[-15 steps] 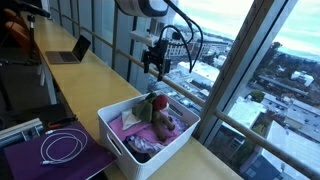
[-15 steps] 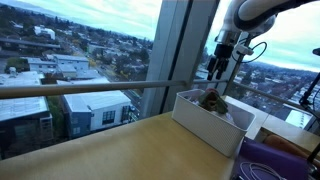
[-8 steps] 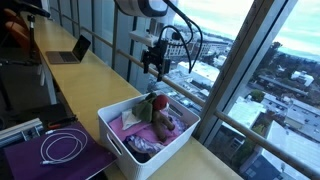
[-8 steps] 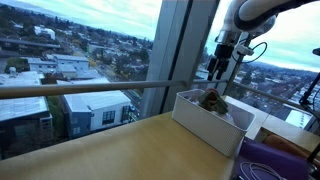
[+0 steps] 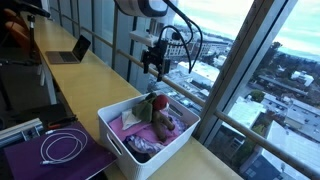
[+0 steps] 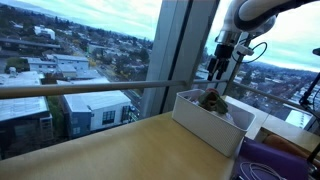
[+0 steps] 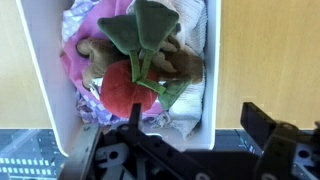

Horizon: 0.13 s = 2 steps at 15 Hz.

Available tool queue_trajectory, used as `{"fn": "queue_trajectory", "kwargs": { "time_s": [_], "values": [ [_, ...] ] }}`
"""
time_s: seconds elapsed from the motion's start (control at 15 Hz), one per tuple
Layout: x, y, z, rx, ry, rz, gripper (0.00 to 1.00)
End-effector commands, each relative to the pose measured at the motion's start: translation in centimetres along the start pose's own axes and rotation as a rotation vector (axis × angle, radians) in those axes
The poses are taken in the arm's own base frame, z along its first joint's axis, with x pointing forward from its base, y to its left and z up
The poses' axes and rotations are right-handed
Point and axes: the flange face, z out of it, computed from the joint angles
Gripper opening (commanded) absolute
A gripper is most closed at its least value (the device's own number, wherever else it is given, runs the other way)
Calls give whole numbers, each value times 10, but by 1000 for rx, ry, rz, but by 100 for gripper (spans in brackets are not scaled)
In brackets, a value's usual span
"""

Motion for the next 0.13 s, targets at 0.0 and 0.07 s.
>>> {"fn": "queue_trajectory", "kwargs": {
  "time_s": [0.0, 0.07],
  "values": [
    [0, 0, 0, 0, -1, 0, 100],
    [0, 0, 0, 0, -1, 0, 100]
  ]
}}
